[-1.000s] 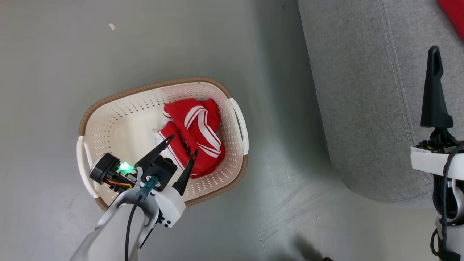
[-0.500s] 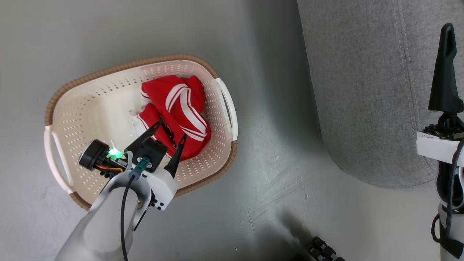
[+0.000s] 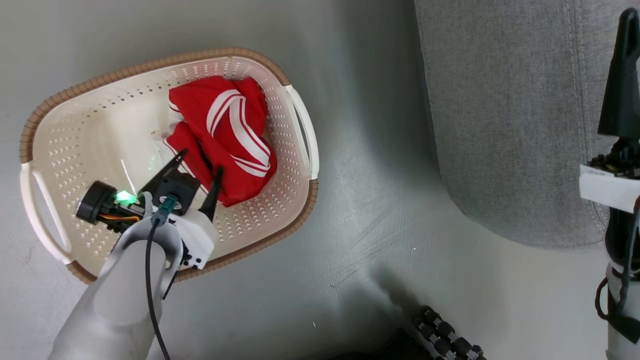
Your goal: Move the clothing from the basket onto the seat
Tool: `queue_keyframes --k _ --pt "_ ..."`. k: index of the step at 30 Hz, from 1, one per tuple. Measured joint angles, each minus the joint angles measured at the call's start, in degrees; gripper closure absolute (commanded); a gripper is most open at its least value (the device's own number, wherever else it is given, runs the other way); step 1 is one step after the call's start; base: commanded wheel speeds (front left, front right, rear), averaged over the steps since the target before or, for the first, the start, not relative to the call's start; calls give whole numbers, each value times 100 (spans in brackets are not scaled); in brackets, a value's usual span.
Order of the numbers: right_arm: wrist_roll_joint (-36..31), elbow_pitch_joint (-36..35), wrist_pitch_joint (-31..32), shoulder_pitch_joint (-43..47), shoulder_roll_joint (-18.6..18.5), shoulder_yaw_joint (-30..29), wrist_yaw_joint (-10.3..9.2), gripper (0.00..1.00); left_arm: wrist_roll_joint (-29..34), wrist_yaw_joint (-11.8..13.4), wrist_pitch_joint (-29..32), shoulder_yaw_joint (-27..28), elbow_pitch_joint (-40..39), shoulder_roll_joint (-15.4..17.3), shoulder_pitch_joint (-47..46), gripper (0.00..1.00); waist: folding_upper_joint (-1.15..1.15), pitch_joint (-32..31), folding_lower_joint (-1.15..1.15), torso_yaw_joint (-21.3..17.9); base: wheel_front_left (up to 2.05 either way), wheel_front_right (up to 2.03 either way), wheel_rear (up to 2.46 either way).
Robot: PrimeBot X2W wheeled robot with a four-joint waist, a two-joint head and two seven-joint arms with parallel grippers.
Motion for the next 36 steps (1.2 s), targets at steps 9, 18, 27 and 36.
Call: queue_keyframes --k 9,18,27,36 --pt "16 -16 0 -204 2 29 0 0 3 42 -51 4 331 -18 -256 0 0 223 0 -41 0 0 0" --pt "15 32 0 -450 3 -11 0 0 4 -25 -205 -90 489 -133 -435 100 0 209 0 5 0 0 0" --pt "15 164 0 -659 3 -12 0 0 12 -52 -354 -79 330 -87 -576 100 0 53 0 107 0 0 0" --pt "-4 263 0 -664 2 -16 0 0 11 -14 -404 -16 -37 59 -504 100 0 -207 0 258 0 0 0"
